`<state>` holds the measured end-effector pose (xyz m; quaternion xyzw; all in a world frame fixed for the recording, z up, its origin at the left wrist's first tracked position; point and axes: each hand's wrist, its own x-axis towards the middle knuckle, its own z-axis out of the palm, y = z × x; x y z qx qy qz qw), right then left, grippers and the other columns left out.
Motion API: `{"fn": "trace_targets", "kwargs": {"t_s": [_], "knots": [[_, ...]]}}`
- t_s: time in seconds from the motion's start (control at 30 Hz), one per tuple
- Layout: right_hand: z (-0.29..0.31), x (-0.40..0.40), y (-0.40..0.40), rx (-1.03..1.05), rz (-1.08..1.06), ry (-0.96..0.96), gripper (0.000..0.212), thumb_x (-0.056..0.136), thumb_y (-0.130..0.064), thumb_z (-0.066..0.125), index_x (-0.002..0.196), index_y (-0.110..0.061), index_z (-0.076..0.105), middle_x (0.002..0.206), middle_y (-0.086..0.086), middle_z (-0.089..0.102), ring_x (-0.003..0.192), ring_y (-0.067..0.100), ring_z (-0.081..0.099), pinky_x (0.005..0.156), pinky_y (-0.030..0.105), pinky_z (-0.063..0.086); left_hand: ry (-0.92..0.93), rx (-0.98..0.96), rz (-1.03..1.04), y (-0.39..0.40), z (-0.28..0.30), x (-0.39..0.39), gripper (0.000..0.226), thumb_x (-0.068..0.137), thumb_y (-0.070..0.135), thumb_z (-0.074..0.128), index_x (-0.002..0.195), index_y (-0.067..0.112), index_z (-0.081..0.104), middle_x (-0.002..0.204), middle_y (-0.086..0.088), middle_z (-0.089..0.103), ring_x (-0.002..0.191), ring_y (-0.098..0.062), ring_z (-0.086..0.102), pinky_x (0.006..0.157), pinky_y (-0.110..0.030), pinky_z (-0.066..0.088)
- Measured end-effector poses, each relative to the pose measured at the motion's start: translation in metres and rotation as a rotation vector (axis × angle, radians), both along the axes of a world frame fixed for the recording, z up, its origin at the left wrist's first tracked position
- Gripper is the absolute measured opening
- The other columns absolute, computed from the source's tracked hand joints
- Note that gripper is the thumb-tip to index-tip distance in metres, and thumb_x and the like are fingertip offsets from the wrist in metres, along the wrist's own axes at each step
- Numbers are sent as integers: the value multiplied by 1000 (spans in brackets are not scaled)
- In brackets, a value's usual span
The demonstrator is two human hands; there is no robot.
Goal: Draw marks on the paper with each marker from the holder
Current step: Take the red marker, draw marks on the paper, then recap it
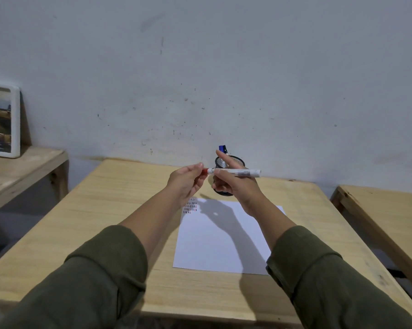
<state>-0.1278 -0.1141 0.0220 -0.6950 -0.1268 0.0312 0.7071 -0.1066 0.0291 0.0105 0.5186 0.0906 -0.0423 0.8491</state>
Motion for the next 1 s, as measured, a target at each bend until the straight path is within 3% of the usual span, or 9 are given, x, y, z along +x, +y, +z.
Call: {"fn": "trace_targets", "kwargs": {"t_s": [0.1, 0.2, 0.3, 0.43, 0.6, 0.67, 0.77, 0.9, 1.0], "knots": [[3, -1, -7, 74, 41, 30, 51, 86, -15, 65, 132, -31, 51, 76, 4, 65, 60, 16, 62, 67, 24, 51, -20, -22, 109, 3, 4, 6, 26, 91, 7, 55, 116, 0, 58, 79, -2, 64, 54, 0, 64, 58, -8, 51], [8, 1, -14, 90, 17, 70, 49, 81, -26, 65, 128, -16, 56, 95, 13, 67, 74, 24, 68, 78, 30, 54, -55, -8, 196, 8, 10, 10, 29, 90, 4, 55, 119, 3, 56, 82, -2, 64, 69, -4, 62, 64, -8, 51], [11, 3, -18, 43, -14, 80, 44, 87, -25, 63, 126, -7, 58, 101, 16, 64, 75, 25, 67, 71, 27, 56, -110, 43, 224, 8, 18, 11, 30, 89, 2, 56, 119, 5, 56, 89, -4, 66, 75, -5, 62, 71, -11, 53], [14, 3, -16, -118, -34, 47, 36, 90, -12, 61, 126, -6, 56, 92, 12, 66, 58, 15, 65, 63, 24, 55, -214, 90, 157, -3, 26, 10, 28, 90, -4, 50, 116, 5, 55, 109, -10, 63, 82, -10, 63, 84, -20, 53], [14, 16, -10, -264, -49, -56, 28, 90, -9, 59, 118, -6, 61, 83, 7, 66, 59, 11, 64, 61, 20, 51, -295, 127, 12, -20, 33, 13, 25, 90, 6, 56, 114, 11, 55, 107, -10, 65, 94, -17, 64, 93, -30, 50], [13, 28, -12, -315, -158, -95, 20, 88, -11, 62, 107, -9, 65, 79, 4, 65, 64, 13, 67, 71, 28, 54, -294, 285, 17, -22, 28, 21, 26, 91, 16, 56, 116, 16, 56, 112, -8, 67, 100, -17, 64, 95, -31, 49], [18, 51, -18, -364, -350, -142, 15, 82, -21, 67, 96, -18, 66, 89, 6, 72, 82, 21, 71, 87, 42, 54, -316, 683, 60, -20, 18, 31, 32, 90, 25, 56, 122, 20, 57, 122, -1, 64, 111, -14, 59, 97, -26, 43], [34, 78, -26, -379, -533, -194, 11, 84, -27, 65, 94, -22, 63, 88, 0, 69, 80, 14, 61, 78, 30, 47, -340, 1041, 1, -17, 8, 49, 49, 90, 33, 55, 136, 20, 46, 142, -2, 49, 133, -20, 43, 109, -32, 32], [40, 95, -28, -395, -578, -233, 17, 86, -29, 63, 100, -19, 62, 95, -1, 67, 89, 13, 60, 84, 33, 47, -321, 1107, -67, -20, 3, 63, 60, 89, 39, 54, 143, 19, 35, 151, -3, 38, 141, -22, 31, 113, -32, 24]]}}
